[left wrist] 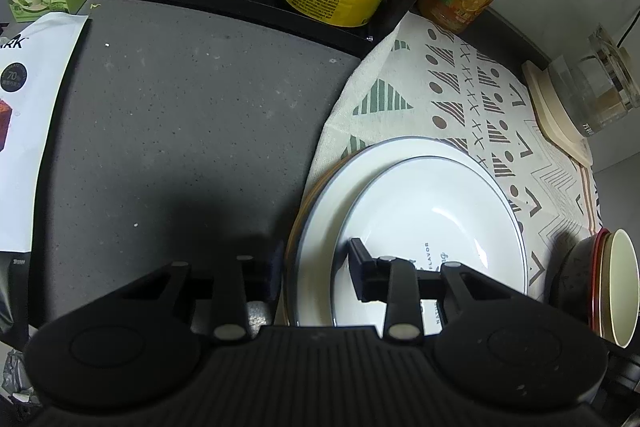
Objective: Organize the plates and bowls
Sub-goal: 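Lower the 'Bakery' plate onto the plate stack and open both grippers, then move both grippers to the red bowl stack and close on its rim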
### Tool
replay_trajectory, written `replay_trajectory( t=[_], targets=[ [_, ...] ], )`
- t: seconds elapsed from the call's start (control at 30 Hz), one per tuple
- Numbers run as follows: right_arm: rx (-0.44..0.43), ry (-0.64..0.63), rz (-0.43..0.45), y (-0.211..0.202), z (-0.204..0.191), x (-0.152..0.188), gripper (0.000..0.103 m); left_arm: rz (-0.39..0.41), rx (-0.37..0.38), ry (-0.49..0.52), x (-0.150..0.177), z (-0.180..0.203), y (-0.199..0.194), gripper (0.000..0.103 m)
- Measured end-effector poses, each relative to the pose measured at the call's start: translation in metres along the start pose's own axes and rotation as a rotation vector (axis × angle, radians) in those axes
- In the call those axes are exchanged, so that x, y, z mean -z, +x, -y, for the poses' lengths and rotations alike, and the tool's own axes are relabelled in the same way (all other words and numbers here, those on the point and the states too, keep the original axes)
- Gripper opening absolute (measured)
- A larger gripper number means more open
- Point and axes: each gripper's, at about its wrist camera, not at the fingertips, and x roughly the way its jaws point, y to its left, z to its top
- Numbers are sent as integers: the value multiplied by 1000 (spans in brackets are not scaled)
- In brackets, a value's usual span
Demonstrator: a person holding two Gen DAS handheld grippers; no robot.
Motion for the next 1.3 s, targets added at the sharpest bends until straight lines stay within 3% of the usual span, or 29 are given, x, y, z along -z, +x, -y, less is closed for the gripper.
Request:
replay_trajectory(
  t=[0.2, 0.43, 0.53, 0.67, 0.83, 0.97, 1.07, 1.3],
  targets=[
    [-11, 10, -9, -2, 0, 0, 22, -19, -35, 18, -3, 6, -2, 32],
    [-67, 6, 40, -26, 1, -8, 32, 17, -13, 28, -10, 18, -20, 50],
    [-89, 4, 72, -42, 1, -10, 52, 36, -1, 49, -11, 30, -29, 51],
    [-96, -10, 117, -64, 2, -12, 61, 50, 12, 81, -11, 49, -38, 56],
    [-96, -4, 197, -98, 12, -8, 85, 67, 64, 134, -9, 75, -46, 83],
    [-85, 19, 257, -121, 25, -5, 91, 52, 99, 186, -5, 100, -45, 88],
    [-65, 54, 296, -135, 38, -2, 102, 41, 130, 233, -1, 120, -42, 89],
    [0, 156, 369, -157, 75, 6, 103, 9, 207, 327, 5, 166, -33, 90]
  ],
)
